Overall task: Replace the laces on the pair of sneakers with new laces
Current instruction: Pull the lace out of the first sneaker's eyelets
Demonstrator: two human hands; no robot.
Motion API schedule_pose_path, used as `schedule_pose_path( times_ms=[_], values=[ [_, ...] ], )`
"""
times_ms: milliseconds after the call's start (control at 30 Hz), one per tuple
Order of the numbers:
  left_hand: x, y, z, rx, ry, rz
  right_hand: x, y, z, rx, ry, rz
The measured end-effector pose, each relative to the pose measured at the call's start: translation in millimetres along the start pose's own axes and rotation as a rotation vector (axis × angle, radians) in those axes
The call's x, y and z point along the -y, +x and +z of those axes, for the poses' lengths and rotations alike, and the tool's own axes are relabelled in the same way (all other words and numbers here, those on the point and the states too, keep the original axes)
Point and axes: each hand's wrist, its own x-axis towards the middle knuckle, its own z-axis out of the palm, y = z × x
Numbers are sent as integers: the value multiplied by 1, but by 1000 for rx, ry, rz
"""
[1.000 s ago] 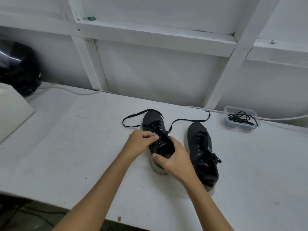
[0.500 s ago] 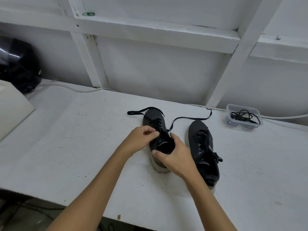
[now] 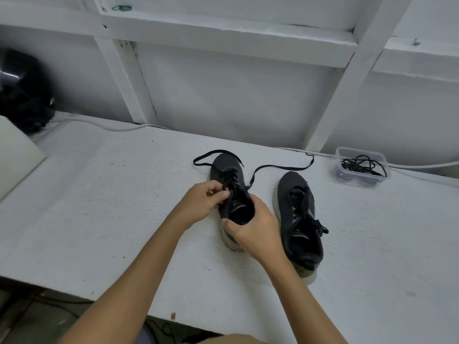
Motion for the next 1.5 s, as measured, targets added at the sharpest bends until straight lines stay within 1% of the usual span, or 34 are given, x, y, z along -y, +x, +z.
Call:
schedule_pose_path(
  times_ms=[100, 133, 167, 267, 300, 333, 367, 433, 500, 533, 567, 667, 700, 733, 800, 833, 900, 933, 967, 1000, 1067, 1100, 1133, 1167, 1233, 1267, 1300, 1333, 1433, 1467, 1500],
  values=[
    [-7, 8, 1, -195, -210, -89, 1, 1, 1, -8, -4, 14],
    [-6, 9, 3, -226, -259, -120, 2, 1, 2, -9, -4, 16],
    [-5, 8, 6, -214, -262, -133, 2, 2, 2, -13, -1, 16],
    [2, -3, 11, -27, -141, -122, 2, 2, 1, -16, 15, 12],
    [3, -5, 12, 0, -105, -100, 2, 1, 1, -18, 18, 9],
    [4, -5, 11, -17, -72, -64, 2, 1, 2, -23, 19, 7],
    [4, -4, 10, -70, -46, -33, 2, 1, 2, -30, 17, 8],
    [1, 0, 8, -257, -82, -33, 2, 0, 3, -41, 13, 17],
    [-4, 2, 3, -450, -263, -85, 3, 1, 5, -52, 11, 25],
    [-3, 3, 0, -473, -322, -107, 3, 1, 5, -57, 9, 24],
    [-2, 2, -1, -422, -312, -113, 3, 1, 5, -58, 9, 26],
    [-1, -6, 4, -63, -140, -119, 3, 1, 6, -53, 12, 29],
    [-1, -8, 6, -4, -96, -104, 3, 1, 6, -55, 11, 28],
    [0, -7, 7, -13, -66, -72, 3, 1, 6, -59, 10, 26],
    [1, -3, 7, -140, -47, -12, 2, 1, 7, -68, 9, 31],
    [0, -2, 6, -242, -66, -13, 1, 1, 7, -71, 9, 37],
    [1, 2, 2, -461, -222, -65, 1, 2, 9, -73, 4, 50],
    [3, 4, -1, -501, -304, -91, 0, 2, 10, -77, 1, 51],
    [5, 3, -4, -459, -334, -101, 0, 2, 11, -81, 0, 51],
    [6, 2, -4, -354, -309, -100, 0, 2, 11, -81, 3, 53],
    [9, -2, 1, -83, -179, -98, 2, 1, 10, -74, 11, 54],
    [10, -2, 4, -24, -97, -74, 2, 1, 9, -73, 14, 53],
    [9, -1, 7, -51, -58, -39, 3, 1, 8, -74, 15, 52],
    [7, 0, 9, -144, -95, -14, 3, 1, 8, -76, 14, 52],
    [0, 4, 5, -439, -369, -34, 3, 0, 8, -77, 9, 56],
    [-3, 7, 0, -535, -490, -58, 2, 1, 8, -78, 6, 56],
    [-3, 8, -3, -553, -555, -85, 2, 0, 8, -79, 6, 53],
    [-2, 8, -5, -495, -549, -111, 2, 0, 8, -77, 6, 54],
    [1, 1, 0, -127, -353, -179, 2, 0, 9, -76, 9, 52],
    [3, -2, 3, -17, -268, -165, 2, 0, 10, -76, 13, 52],
    [5, -4, 6, 29, -196, -116, 2, 0, 9, -75, 16, 53]
  ],
)
